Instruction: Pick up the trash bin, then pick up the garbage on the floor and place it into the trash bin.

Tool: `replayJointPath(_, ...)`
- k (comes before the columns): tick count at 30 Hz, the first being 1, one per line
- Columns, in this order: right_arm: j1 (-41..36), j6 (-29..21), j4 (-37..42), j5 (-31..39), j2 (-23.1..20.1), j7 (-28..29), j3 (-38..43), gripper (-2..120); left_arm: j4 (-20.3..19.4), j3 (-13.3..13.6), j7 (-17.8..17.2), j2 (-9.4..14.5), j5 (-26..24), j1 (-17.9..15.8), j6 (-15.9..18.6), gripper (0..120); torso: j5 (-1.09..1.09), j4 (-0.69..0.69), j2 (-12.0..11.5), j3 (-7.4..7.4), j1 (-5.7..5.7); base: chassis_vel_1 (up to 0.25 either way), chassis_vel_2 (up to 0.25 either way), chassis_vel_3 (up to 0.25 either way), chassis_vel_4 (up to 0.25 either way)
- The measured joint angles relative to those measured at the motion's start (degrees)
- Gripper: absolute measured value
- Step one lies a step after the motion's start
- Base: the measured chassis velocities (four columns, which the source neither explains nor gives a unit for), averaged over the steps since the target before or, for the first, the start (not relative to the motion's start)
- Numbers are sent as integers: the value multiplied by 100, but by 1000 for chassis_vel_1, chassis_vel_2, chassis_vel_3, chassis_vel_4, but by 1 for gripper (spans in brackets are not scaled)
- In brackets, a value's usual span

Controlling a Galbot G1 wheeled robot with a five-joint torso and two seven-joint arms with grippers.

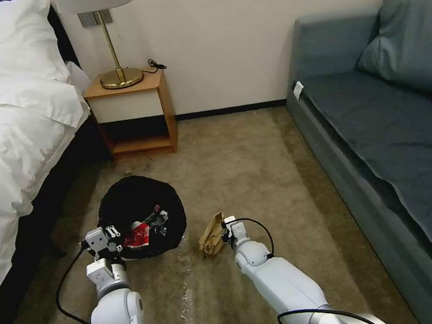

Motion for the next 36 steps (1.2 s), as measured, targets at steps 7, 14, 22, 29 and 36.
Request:
replayJointPath(7,72,188,-47,-150,1,-9,413,0,139,-12,17,0,-70,-96,21,4,0,0,0,0,0,0,0,0,0)
replayJointPath(14,129,291,65,-187,0,-12,664,0,275,48,21,0,-92,-172,30,4,0,0,0,0,0,0,0,0,0)
replayJointPath(22,168,399,349,-254,1,0,842,0,379,94,24,0,-119,-183,30,4,0,0,0,0,0,0,0,0,0)
replayJointPath(29,196,513,725,-356,1,19,941,0,404,89,25,0,-149,-168,30,4,0,0,0,0,0,0,0,0,0)
replayJointPath(36,260,567,1009,-354,1,24,1080,0,357,69,25,0,-180,-129,30,4,0,0,0,0,0,0,0,0,0)
